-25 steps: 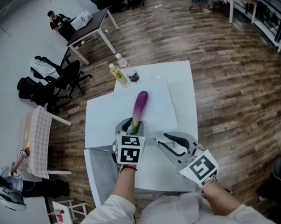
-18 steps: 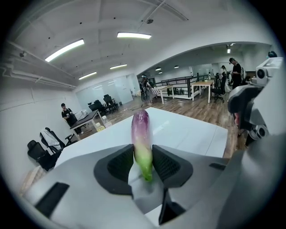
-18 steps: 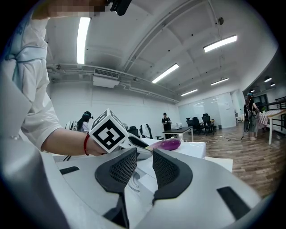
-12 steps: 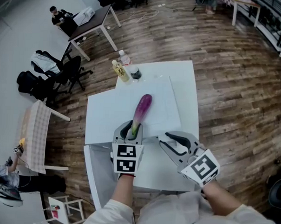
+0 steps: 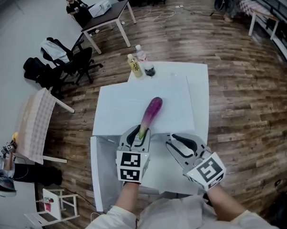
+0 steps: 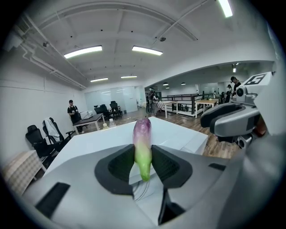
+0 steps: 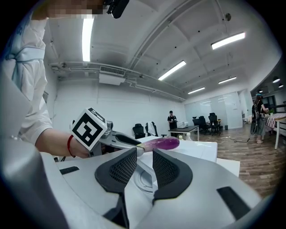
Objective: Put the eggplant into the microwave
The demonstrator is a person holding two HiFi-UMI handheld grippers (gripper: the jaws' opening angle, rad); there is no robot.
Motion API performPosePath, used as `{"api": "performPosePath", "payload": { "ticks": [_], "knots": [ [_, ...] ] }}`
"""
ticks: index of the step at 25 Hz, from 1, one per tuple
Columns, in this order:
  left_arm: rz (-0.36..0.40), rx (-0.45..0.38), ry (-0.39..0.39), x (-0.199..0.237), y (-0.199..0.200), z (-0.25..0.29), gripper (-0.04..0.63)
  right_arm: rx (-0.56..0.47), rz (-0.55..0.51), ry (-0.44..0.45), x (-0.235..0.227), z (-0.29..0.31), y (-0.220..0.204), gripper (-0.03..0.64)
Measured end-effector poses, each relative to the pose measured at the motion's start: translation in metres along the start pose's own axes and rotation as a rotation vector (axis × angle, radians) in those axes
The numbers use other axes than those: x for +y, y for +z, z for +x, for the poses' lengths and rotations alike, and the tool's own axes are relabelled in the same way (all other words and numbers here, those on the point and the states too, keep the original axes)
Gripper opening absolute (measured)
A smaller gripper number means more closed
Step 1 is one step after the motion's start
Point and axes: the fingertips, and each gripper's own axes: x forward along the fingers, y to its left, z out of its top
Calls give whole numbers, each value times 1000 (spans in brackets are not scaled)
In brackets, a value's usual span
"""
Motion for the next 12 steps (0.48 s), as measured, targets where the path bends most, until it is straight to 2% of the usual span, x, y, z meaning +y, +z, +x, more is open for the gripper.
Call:
{"api": "performPosePath", "payload": {
  "ticks": [12],
  "knots": [
    [-81, -68, 26, -2, -13, -42, 120, 12, -16, 40, 27, 3, -4, 110]
  ]
}}
